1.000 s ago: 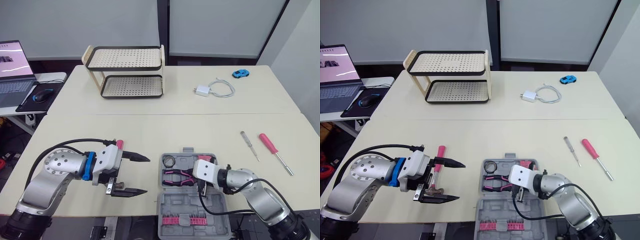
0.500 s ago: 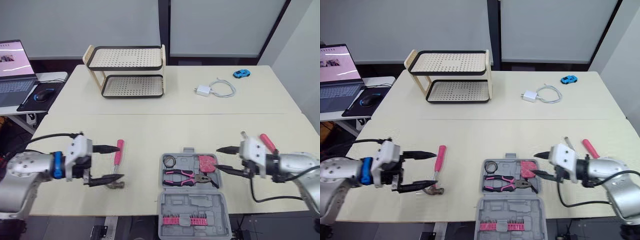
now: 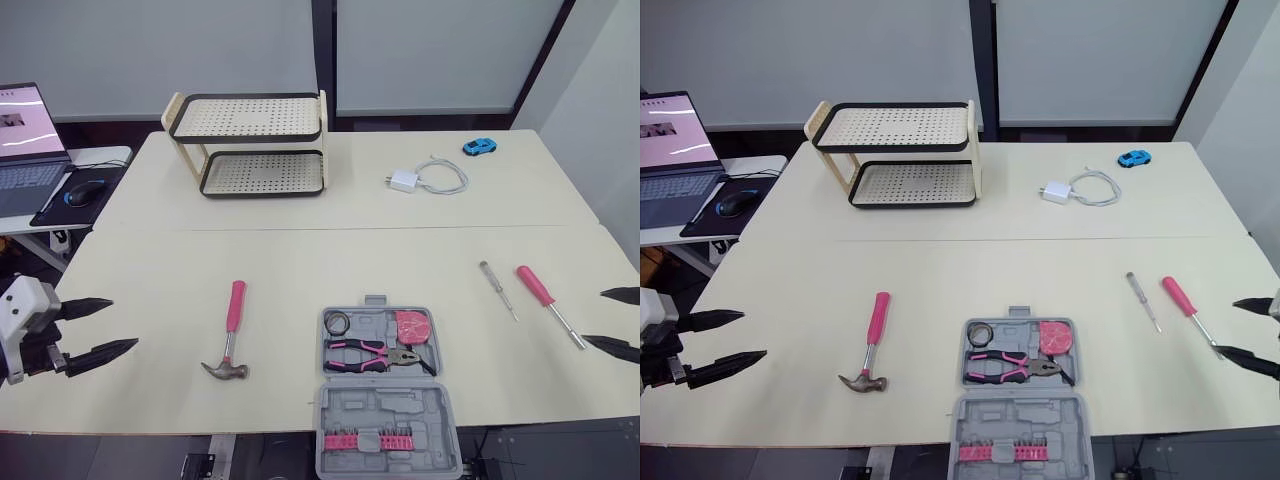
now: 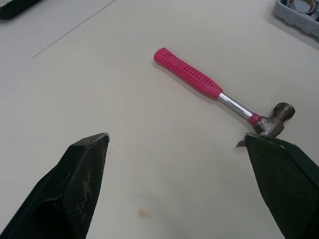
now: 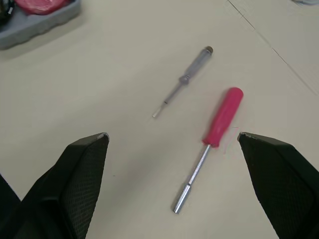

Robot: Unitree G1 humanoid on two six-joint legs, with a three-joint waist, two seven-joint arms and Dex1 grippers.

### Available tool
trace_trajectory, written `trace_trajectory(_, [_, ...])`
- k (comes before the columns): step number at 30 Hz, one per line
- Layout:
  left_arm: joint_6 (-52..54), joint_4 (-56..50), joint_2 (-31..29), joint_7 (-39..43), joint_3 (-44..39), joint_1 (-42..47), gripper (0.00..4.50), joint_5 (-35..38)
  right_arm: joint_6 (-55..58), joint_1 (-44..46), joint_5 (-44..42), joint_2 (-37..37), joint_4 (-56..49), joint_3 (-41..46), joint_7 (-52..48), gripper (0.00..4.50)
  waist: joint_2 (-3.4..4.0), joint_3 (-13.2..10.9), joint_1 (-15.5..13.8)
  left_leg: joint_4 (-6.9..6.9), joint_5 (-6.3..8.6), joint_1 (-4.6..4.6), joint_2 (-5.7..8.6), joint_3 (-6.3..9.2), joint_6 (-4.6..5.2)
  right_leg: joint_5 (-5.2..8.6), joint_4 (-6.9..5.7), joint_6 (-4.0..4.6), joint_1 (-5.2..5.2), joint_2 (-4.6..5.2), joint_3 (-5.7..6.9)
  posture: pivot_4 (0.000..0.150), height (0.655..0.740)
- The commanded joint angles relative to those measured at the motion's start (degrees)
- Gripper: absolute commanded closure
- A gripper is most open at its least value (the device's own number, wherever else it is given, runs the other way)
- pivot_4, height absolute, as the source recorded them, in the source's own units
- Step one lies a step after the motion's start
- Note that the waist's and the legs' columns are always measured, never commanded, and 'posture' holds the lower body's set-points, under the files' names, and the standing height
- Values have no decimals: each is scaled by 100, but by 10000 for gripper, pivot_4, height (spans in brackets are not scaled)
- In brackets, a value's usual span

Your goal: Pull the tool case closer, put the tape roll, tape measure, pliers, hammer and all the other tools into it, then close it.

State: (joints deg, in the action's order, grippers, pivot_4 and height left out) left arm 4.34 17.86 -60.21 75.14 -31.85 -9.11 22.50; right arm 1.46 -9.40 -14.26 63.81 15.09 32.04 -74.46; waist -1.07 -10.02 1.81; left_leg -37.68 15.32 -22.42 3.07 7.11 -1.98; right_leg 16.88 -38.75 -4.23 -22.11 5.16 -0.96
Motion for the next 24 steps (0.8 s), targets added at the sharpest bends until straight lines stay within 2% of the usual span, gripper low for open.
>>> trace_trajectory(1, [-253, 380, -170, -52, -27, 151, 0, -164, -390, 249, 133, 257, 554, -76, -2, 571, 3, -1, 5, 0, 0, 0, 0, -2, 0, 0, 0, 0, 0, 0, 0, 1500, 7400])
trace_trajectory(8, [-397, 471, -122, -66, 91, 233, 0, -267, -658, 644, 228, 366, 961, -354, 57, 571, 4, -2, 8, 2, 0, 2, -2, -8, 0, 0, -2, 0, -3, 0, -2, 1500, 7400])
trace_trajectory(13, [-358, 237, 10, -113, 181, 180, 0, -230, -601, 678, 253, 357, 852, -507, 142, 571, 7, -3, 7, 2, 0, 1, -1, -8, 0, 0, -3, 0, -3, 0, -4, 1500, 7400])
trace_trajectory(14, [-362, 160, 24, -99, 208, 133, 1844, -241, -652, 652, 291, 353, 843, -538, 182, 124, 7, -3, 7, 2, 0, 1, -1, -8, 0, 0, -3, 0, -3, 0, -4, 1500, 7400])
trace_trajectory(17, [-389, -193, 43, -41, 364, -61, 8825, -313, -691, 478, 351, 282, 536, -672, 239, 6421, 9, -4, 6, 2, 1, 1, -1, -8, 0, 0, -3, 0, -3, 0, -6, 1500, 7400])
trace_trajectory(20, [-92, -806, 105, -110, 532, -216, 18628, -242, -586, 209, 402, 168, -71, -855, 267, 17756, 10, -4, 4, 2, 1, 1, -2, -7, 0, 0, -4, 0, -4, 0, -6, 1500, 7400])
trace_trajectory(24, [411, -2023, 168, -290, 1171, -281, 31896, -340, -271, 55, 563, -81, -1161, -1503, 463, 32910, 9, -3, 0, 1, 0, 1, -3, -2, 0, 0, -6, 0, -1, 0, -8, 1500, 7400])
